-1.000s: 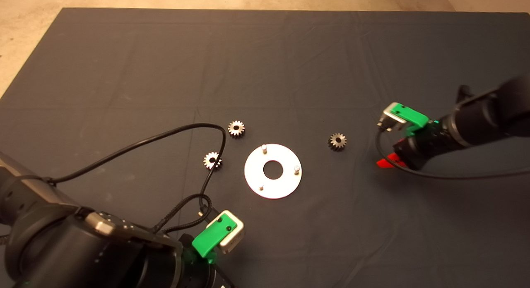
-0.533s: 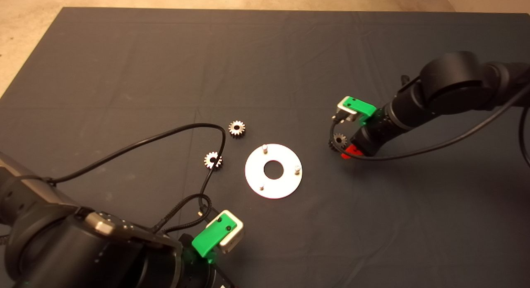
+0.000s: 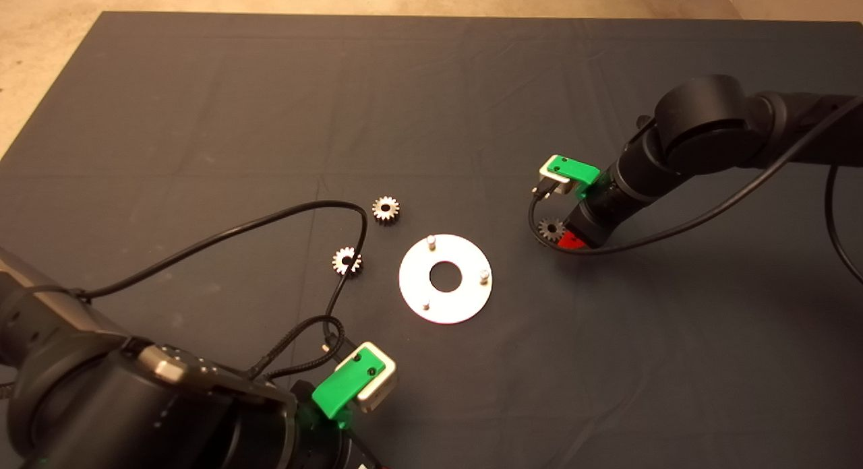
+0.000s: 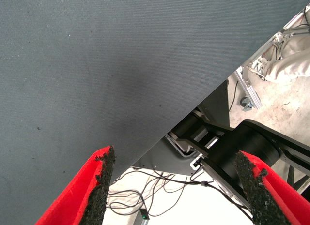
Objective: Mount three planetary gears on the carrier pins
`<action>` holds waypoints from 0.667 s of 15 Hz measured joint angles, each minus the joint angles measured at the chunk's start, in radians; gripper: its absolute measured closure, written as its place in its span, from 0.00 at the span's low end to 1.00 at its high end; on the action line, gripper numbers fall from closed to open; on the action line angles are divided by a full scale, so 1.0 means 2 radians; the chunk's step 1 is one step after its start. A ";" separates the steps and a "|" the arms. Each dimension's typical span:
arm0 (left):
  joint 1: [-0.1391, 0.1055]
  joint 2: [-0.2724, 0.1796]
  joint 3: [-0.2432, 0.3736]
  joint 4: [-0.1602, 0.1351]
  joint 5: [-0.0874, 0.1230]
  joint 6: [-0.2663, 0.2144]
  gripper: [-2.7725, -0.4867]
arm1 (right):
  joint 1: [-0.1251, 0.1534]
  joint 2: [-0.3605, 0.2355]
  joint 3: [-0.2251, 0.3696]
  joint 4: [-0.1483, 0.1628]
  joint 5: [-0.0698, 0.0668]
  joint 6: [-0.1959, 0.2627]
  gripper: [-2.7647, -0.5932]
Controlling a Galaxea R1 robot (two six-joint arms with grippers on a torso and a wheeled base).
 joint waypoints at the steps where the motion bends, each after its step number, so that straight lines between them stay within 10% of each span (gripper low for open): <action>1: 0.000 0.000 0.000 0.000 0.000 0.000 0.46 | 0.000 0.000 -0.002 0.000 -0.001 0.000 0.46; 10: 0.000 0.000 0.000 0.000 0.000 0.000 0.46 | -0.001 0.015 -0.035 0.001 0.001 -0.011 0.46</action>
